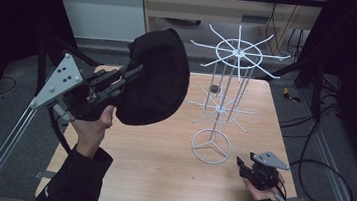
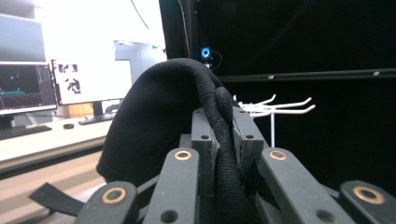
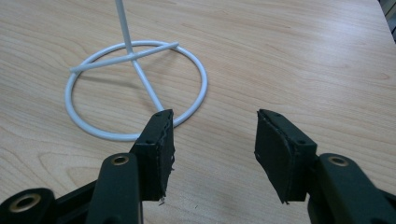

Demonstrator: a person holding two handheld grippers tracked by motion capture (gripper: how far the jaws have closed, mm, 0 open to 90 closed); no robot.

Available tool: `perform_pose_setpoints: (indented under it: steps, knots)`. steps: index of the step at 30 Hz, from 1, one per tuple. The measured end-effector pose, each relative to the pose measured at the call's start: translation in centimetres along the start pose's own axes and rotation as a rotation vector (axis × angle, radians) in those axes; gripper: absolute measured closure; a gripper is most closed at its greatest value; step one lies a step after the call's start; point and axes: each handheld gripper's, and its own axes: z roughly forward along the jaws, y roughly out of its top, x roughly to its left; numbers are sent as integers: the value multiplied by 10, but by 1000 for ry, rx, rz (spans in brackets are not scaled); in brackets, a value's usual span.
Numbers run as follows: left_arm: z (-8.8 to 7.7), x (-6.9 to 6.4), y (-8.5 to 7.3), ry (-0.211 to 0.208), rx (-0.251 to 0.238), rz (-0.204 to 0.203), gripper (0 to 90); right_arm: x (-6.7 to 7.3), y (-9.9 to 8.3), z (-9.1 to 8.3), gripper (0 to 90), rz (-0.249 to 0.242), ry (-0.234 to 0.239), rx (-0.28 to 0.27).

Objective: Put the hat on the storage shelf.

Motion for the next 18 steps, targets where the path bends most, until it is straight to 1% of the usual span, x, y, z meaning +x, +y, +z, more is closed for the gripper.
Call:
perform_pose_setpoints:
  steps: [5, 7, 10, 11, 14, 18]
  knots:
    - [-8, -6, 8, -33, -43, 6, 815, 0, 0, 0, 472, 1, 1, 0]
    - [-9, -8, 12, -54, -61, -1, 815, 0, 0, 0, 472, 2, 2, 2]
    - [-9, -13, 17, -76, -82, 6, 815, 0, 0, 0, 472, -1, 0, 2]
    - [-9, -15, 18, -80, -85, 10, 815, 1, 0, 0, 473, 6, 3, 1]
    - [-6, -20, 21, -97, -89, 17, 815, 1, 0, 0, 473, 5, 2, 2]
    - [3, -25, 21, -121, -85, 14, 815, 1, 0, 0, 473, -4, -1, 0]
